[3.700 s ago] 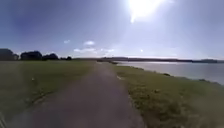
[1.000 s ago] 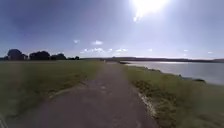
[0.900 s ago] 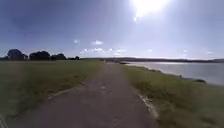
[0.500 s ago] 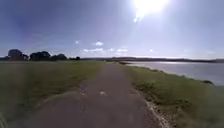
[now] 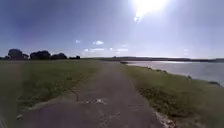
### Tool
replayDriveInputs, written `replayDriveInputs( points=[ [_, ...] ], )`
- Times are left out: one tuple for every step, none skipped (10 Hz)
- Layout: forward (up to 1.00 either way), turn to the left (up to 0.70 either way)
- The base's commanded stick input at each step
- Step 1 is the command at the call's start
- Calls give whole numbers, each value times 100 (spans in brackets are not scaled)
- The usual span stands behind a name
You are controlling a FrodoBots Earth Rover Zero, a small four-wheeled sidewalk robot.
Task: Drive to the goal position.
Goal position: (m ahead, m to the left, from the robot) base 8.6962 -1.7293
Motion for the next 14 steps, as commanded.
replayDriveInputs(
  points=[
    [70, 0],
    [70, 0],
    [70, 0],
    [70, 0],
    [70, 0],
    [70, 0],
    [70, 0],
    [70, 0],
    [70, 0],
    [70, 0],
    [70, 0],
    [70, 0],
    [70, 0],
    [70, 0]
  ],
)
